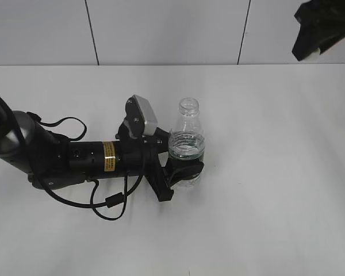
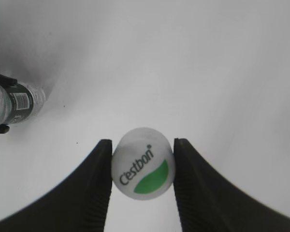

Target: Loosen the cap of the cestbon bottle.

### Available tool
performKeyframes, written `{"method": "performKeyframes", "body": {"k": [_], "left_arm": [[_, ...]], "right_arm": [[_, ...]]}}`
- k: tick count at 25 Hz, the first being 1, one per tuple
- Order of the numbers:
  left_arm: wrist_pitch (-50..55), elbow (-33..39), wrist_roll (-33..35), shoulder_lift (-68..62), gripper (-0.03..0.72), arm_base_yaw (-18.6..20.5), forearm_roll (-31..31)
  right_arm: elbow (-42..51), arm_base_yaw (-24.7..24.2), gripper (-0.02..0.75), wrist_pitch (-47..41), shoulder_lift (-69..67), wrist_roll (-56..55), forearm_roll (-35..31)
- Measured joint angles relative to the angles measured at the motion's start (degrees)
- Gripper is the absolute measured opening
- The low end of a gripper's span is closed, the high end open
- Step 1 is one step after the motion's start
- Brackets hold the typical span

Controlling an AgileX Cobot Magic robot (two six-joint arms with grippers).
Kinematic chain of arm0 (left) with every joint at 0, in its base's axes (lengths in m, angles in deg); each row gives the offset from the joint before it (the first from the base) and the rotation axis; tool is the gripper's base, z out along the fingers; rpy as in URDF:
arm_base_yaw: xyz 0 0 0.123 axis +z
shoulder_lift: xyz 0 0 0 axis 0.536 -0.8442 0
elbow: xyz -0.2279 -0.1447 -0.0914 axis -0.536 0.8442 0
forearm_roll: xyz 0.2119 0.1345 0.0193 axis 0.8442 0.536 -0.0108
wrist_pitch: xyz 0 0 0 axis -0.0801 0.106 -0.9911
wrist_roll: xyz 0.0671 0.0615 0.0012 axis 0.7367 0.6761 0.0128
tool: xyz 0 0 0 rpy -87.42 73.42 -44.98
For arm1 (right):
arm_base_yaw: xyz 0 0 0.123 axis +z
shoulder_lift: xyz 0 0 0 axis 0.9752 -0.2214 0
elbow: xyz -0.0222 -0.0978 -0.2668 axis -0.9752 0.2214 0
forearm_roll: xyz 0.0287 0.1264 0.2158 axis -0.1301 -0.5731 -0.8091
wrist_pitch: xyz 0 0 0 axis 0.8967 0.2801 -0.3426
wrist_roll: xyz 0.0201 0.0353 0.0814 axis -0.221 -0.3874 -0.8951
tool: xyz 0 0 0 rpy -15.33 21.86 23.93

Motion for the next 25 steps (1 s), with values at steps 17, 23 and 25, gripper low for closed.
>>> {"method": "performKeyframes", "body": {"k": [17,23,25], "left_arm": [[-0.12,0.00,0.00,-0.05,0.409,0.00,-0.11],[-0.18,0.00,0.00,-0.05,0.409,0.00,-0.11],[-0.18,0.00,0.00,-0.05,0.409,0.00,-0.11]], "right_arm": [[19.38,-1.02,0.295,15.55,-6.98,-4.55,-2.57],[19.51,-1.02,0.295,16.67,-11.69,-4.75,-3.58],[19.51,-1.02,0.295,17.62,-12.15,-4.75,-3.96]]}}
